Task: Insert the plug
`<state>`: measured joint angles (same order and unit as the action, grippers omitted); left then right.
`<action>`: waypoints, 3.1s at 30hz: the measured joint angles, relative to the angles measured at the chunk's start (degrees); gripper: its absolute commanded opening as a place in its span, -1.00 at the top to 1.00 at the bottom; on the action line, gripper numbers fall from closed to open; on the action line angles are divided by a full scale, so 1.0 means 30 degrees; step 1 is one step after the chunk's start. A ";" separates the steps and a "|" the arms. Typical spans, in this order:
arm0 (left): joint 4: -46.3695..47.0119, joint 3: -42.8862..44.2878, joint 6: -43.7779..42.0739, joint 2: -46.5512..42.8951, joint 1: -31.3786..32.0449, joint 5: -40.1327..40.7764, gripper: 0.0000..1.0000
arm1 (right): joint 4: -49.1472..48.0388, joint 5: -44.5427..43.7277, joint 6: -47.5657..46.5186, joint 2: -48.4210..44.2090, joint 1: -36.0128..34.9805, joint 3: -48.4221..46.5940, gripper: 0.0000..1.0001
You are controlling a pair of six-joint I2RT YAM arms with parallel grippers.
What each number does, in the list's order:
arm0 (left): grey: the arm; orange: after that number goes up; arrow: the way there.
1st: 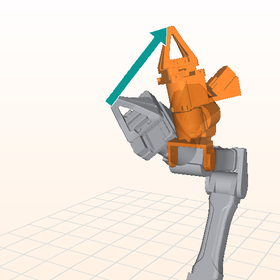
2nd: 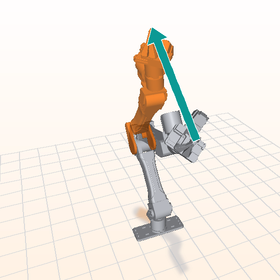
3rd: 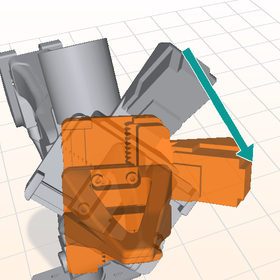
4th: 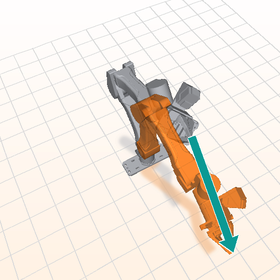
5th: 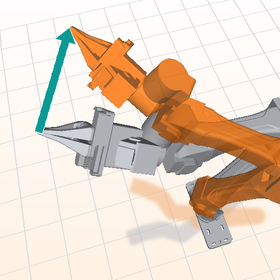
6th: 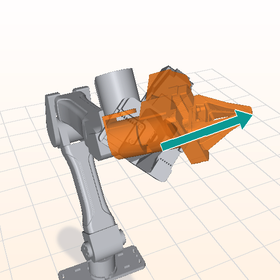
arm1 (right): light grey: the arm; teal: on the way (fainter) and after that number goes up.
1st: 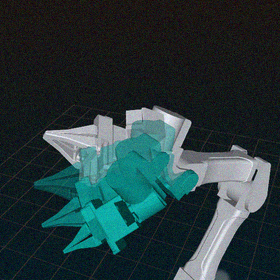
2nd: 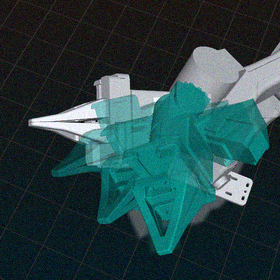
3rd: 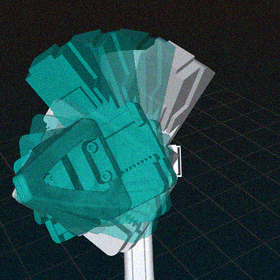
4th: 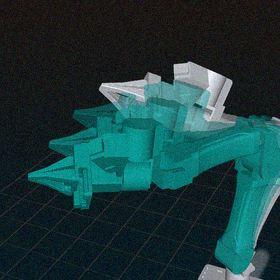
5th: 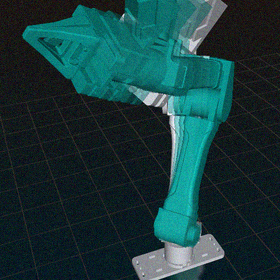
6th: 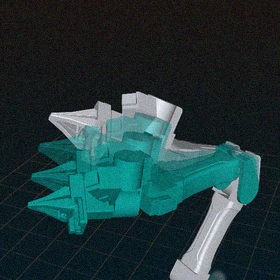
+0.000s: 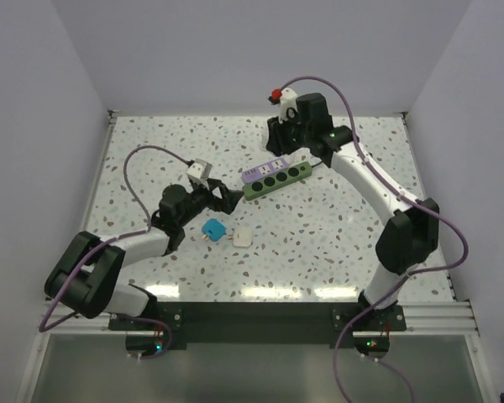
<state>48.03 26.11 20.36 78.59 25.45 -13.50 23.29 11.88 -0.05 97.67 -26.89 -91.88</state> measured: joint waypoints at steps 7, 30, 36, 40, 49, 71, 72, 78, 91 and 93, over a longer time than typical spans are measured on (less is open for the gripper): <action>-0.0313 0.1180 -0.1967 0.2550 0.0160 -0.0583 -0.96 | 0.7002 -0.0153 -0.1974 0.4947 0.0277 -0.5042 1.00; -0.3577 0.6426 -0.5253 0.8626 0.2812 0.2280 -0.94 | 1.3886 -0.0197 -0.4874 1.1635 0.3825 -1.2845 1.00; -0.4095 0.6834 -0.5588 0.9209 0.2885 0.2856 -0.93 | 1.4447 -0.0160 -0.4983 1.2735 0.3825 -1.3274 1.00; -0.4233 0.6914 -0.5676 0.9340 0.2914 0.3126 -0.92 | 1.4455 -0.0109 -0.5013 1.2815 0.3825 -1.3333 1.00; -0.4575 0.7213 -0.5770 0.9661 0.2922 0.3446 -0.86 | 1.4462 -0.0175 -0.5049 1.2815 0.3694 -1.3333 1.00; -0.5523 0.7555 -0.6186 1.0105 0.3169 0.4175 -0.77 | 1.4302 -0.0729 -0.4830 1.2240 0.3169 -1.3100 1.00; -0.5574 0.7577 -0.6186 1.0112 0.3169 0.4182 -0.76 | 1.4316 -0.0670 -0.4779 1.2014 0.3082 -1.3056 1.00; -0.5690 0.7752 -0.6237 1.0200 0.3191 0.4401 -0.70 | 1.4287 -0.0576 -0.4707 1.1402 0.2856 -1.3056 1.00; -0.5858 0.7766 -0.6878 1.0207 0.3293 0.4758 -0.50 | 1.4688 -0.0634 -0.4707 1.2109 0.2856 -1.3945 1.00; -0.5880 0.7766 -0.6892 1.0207 0.3315 0.4758 -0.49 | 1.4775 -0.0685 -0.4707 1.2444 0.2856 -1.4098 1.00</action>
<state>30.39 49.41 -0.32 109.21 35.40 0.78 67.61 9.82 -14.17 135.00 -18.33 -134.17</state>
